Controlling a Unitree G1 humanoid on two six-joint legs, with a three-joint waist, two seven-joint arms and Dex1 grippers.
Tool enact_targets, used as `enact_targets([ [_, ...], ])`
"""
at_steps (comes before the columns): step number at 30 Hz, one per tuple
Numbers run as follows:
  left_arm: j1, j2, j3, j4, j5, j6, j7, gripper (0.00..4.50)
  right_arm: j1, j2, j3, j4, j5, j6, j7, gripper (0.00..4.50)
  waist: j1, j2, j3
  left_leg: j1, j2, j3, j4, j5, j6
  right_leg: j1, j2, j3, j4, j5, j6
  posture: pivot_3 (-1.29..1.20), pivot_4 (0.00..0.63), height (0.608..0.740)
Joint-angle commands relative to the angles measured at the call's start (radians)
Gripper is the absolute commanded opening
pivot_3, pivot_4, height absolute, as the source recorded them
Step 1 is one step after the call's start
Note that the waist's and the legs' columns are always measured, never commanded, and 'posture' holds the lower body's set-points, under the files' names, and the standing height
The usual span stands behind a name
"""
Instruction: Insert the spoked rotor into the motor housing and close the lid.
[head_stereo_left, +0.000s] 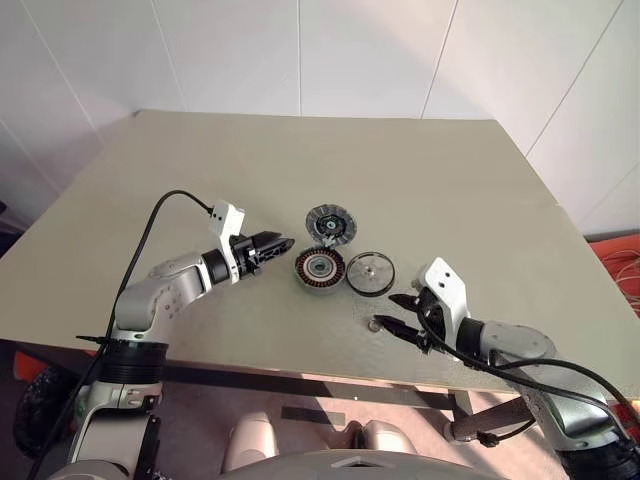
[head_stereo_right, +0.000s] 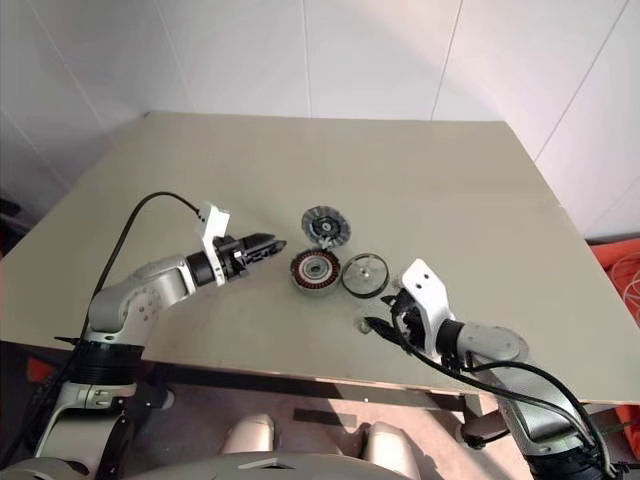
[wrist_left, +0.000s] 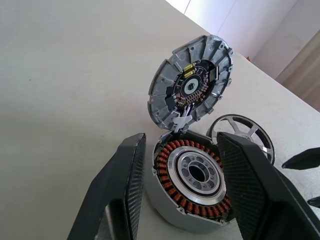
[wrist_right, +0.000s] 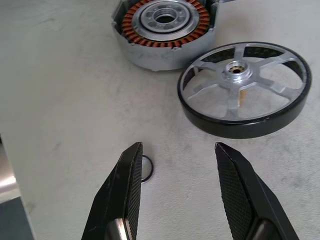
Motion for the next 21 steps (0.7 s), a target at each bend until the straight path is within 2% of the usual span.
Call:
enact_targets([
  [1,-0.027,0.006,0.014,-0.017,-0.005,-0.011,-0.001,2.35,-0.019,0.032,0.019,-0.059,0.033,0.005,-0.002,2.52,0.000,0.000,0.000,0.000,0.000,0.000,0.000,0.000,0.000,0.000,0.000,0.000,0.000,0.000,0.000,0.00,0.000,0.740],
  [10,-0.026,0.021,0.013,-0.020,-0.007,-0.002,-0.004,2.35,0.053,0.022,0.005,-0.175,0.079,0.060,-0.012,2.52,0.002,0.000,0.000,-0.001,0.000,0.000,0.000,0.000,0.001,0.000,0.000,0.000,-0.001,0.000,-0.001,0.00,0.000,0.740],
  [21,-0.041,0.037,0.008,-0.018,-0.007,0.010,-0.015,2.35,0.081,0.052,0.013,-0.135,0.097,0.042,-0.018,2.52,0.001,0.000,0.000,0.000,0.000,0.000,0.000,0.000,0.000,0.001,0.000,0.000,-0.001,0.000,0.000,0.00,0.000,0.740],
])
